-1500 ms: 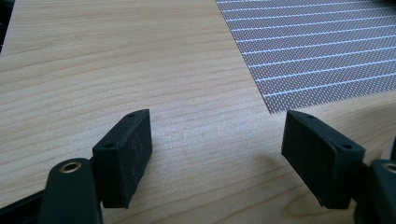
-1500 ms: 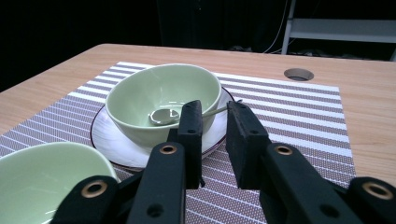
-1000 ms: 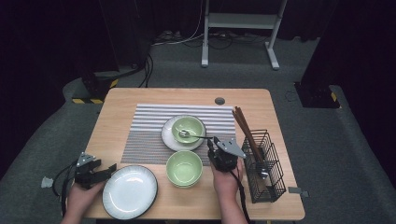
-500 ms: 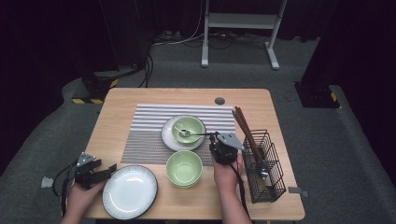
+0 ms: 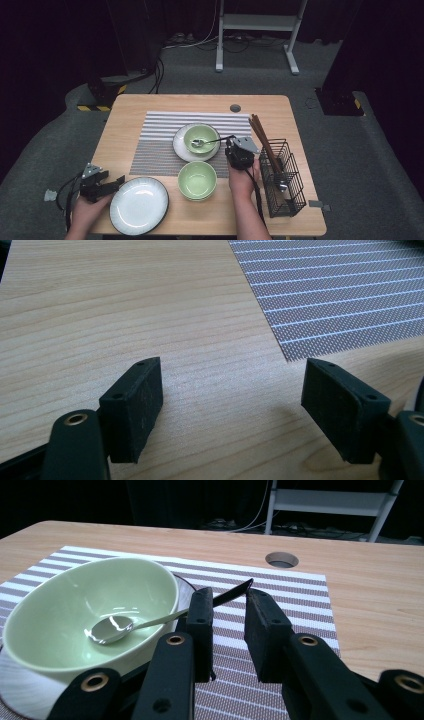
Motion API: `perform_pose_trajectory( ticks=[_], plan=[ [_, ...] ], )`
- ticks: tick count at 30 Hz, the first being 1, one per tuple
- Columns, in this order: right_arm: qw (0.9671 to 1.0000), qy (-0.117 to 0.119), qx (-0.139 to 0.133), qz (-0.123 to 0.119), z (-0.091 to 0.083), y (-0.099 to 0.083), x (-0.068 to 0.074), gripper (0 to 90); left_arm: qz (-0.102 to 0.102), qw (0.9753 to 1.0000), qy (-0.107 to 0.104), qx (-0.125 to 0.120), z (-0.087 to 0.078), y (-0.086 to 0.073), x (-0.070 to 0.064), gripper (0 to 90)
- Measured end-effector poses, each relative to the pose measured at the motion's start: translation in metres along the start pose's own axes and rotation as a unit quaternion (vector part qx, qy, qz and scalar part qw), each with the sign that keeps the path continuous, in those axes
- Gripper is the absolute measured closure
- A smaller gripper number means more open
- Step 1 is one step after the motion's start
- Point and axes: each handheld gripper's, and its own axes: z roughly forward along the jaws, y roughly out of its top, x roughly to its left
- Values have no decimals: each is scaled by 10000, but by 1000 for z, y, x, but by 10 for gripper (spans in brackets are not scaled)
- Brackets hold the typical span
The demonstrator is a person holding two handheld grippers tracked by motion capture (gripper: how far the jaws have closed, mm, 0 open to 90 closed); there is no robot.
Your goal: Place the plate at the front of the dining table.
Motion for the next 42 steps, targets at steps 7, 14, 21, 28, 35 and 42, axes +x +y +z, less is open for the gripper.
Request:
perform_pose_trajectory(
  ticks=[7, 14, 21, 28, 35, 42],
  plan=[
    [10000, -67, 35, 24, 11, 2, -1, 746, 7, 10000, -3, 1, 0, 0, 0, 248],
    [9999, -87, 63, 7, 16, 3, -3, 753, -30, 10000, -32, -14, 0, 0, 0, 248],
    [10000, -42, 45, -7, 12, 3, -2, 752, -7, 10000, -43, -11, 0, 0, 0, 248],
    [9999, 76, -70, -51, -3, 2, 3, 745, 42, 10000, -35, 13, 0, 0, 0, 250],
    [9992, 289, -229, -180, -26, 0, 12, 721, 98, 9999, -7, 22, 0, 0, -2, 254],
    [9980, 438, -370, -260, -54, 5, 15, 687, 175, 9998, 79, 31, 2, 1, -4, 257]
  ],
)
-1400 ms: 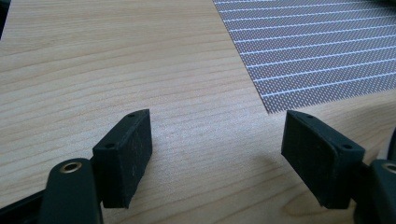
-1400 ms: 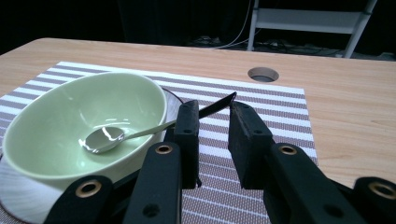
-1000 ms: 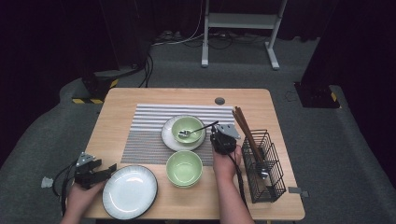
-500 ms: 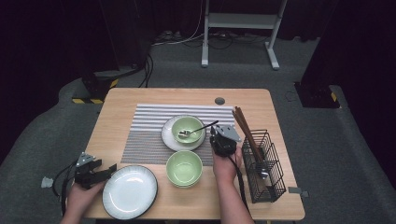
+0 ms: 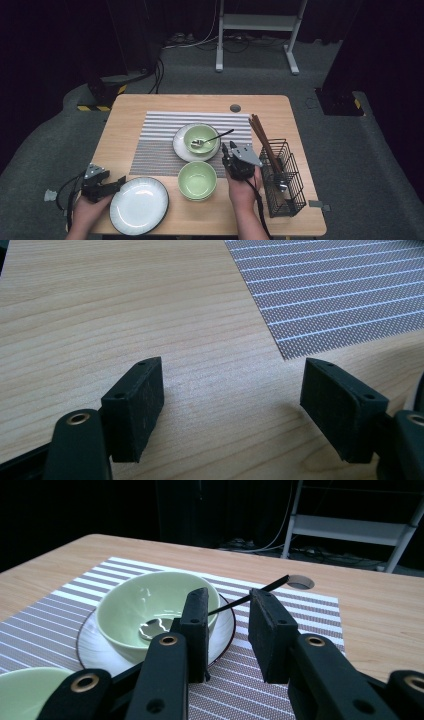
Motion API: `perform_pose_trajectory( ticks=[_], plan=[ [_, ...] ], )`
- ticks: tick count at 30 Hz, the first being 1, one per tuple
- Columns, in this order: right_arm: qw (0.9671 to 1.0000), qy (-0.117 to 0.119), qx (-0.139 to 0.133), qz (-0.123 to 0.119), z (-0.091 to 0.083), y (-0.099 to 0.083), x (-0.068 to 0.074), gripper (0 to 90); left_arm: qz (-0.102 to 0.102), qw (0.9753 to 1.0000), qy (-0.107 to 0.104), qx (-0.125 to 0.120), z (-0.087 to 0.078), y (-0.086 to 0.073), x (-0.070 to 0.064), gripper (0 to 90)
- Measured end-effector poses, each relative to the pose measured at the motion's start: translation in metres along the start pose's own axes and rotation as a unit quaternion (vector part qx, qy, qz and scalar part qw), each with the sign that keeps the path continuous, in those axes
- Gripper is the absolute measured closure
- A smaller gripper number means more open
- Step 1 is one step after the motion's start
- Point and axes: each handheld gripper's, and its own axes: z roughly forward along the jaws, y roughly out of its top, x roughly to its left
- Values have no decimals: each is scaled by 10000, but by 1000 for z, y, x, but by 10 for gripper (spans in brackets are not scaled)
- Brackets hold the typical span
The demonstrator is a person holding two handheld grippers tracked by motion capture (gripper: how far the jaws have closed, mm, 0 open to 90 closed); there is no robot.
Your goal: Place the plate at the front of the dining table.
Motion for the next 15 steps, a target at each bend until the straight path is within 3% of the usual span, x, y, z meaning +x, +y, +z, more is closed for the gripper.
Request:
perform_pose_trajectory(
  ticks=[15],
  plan=[
    [9999, 119, -35, -21, -18, 10, 0, 535, 9, 10000, -8, 8, 0, 0, 0, 256]
  ],
)
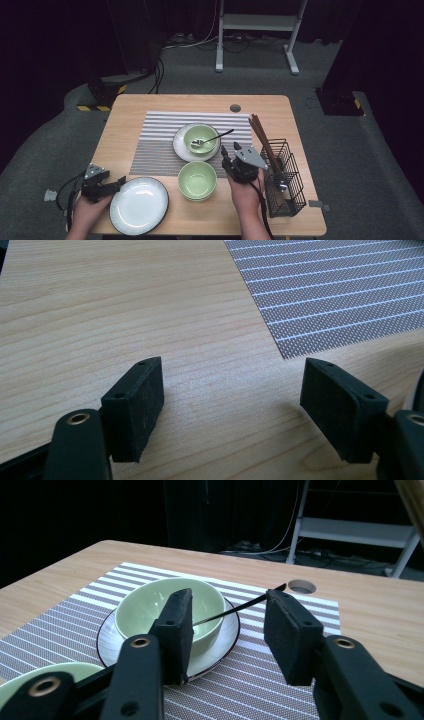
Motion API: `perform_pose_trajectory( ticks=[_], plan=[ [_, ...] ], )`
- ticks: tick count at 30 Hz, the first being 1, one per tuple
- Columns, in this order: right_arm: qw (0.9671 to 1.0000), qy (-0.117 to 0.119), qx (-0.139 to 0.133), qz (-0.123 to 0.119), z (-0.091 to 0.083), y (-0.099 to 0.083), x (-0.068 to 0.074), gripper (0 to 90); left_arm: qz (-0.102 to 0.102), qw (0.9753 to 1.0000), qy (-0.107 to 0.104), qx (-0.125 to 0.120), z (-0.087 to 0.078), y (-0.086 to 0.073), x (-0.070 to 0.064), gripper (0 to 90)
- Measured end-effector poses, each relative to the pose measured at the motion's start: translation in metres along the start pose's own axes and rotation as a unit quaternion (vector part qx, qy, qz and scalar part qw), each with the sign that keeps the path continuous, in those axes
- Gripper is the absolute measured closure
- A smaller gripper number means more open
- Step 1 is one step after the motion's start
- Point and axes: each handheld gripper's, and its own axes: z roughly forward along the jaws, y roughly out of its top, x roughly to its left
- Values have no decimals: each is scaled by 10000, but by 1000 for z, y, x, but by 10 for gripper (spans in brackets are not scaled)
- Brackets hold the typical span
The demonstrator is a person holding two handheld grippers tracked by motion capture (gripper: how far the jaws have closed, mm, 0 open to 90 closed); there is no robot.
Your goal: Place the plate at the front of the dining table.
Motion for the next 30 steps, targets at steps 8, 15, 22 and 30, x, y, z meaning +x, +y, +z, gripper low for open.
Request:
perform_pose_trajectory(
  ticks=[8, 15, 22, 30],
  plan=[
    [9999, -82, -95, 16, -13, 14, -4, 476, 8, 10000, -3, 6, 0, 0, 0, 256],
    [9994, -219, -278, -50, -26, 30, -9, 503, 6, 10000, -1, 7, 0, 0, 0, 256],
    [9986, -412, -290, -146, -30, 40, -15, 519, 5, 10000, -18, 4, 0, 0, 0, 256],
    [9980, -537, -269, -177, -31, 47, -23, 511, 0, 10000, -33, 0, 0, 0, 1, 257]
  ],
)
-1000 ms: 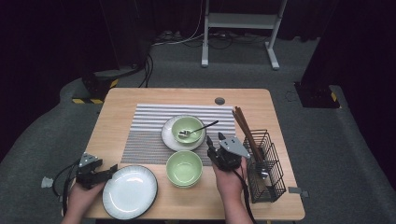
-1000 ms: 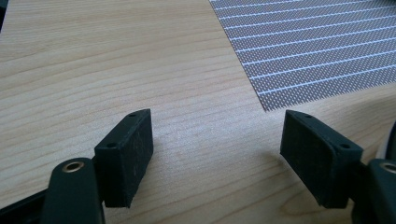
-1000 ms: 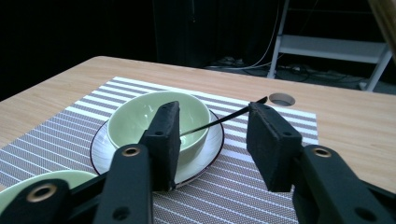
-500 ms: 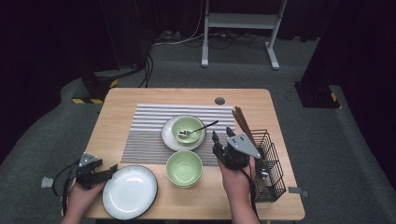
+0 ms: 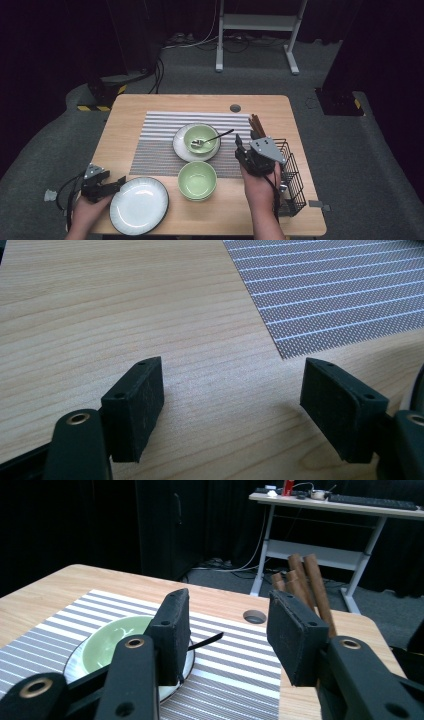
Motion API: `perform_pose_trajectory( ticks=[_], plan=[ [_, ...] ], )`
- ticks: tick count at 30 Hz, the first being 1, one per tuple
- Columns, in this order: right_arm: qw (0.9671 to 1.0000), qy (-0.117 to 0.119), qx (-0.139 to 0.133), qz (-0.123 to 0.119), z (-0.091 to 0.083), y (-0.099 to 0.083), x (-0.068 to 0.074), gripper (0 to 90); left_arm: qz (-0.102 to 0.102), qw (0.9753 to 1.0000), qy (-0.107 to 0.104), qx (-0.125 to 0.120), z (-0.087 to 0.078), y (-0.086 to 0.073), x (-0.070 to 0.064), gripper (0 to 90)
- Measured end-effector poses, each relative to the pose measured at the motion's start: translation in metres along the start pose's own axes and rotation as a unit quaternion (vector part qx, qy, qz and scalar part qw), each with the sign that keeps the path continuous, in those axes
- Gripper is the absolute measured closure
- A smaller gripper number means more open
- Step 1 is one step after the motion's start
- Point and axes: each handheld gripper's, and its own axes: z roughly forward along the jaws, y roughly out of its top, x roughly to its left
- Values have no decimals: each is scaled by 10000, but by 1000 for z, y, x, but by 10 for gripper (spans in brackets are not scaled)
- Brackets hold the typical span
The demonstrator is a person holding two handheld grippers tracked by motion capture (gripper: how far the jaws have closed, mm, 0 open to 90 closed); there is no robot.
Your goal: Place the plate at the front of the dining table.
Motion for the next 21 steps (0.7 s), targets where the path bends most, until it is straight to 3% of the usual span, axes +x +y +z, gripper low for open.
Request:
perform_pose_trajectory(
  ticks=[12, 21],
  plan=[
    [9998, -207, 57, 48, 9, 5, -12, 482, -4, 10000, -20, 2, 0, 0, 0, 256],
    [9993, -367, 91, 26, 18, 11, -20, 592, -1, 10000, -21, 3, 0, 0, 0, 256]
  ],
)
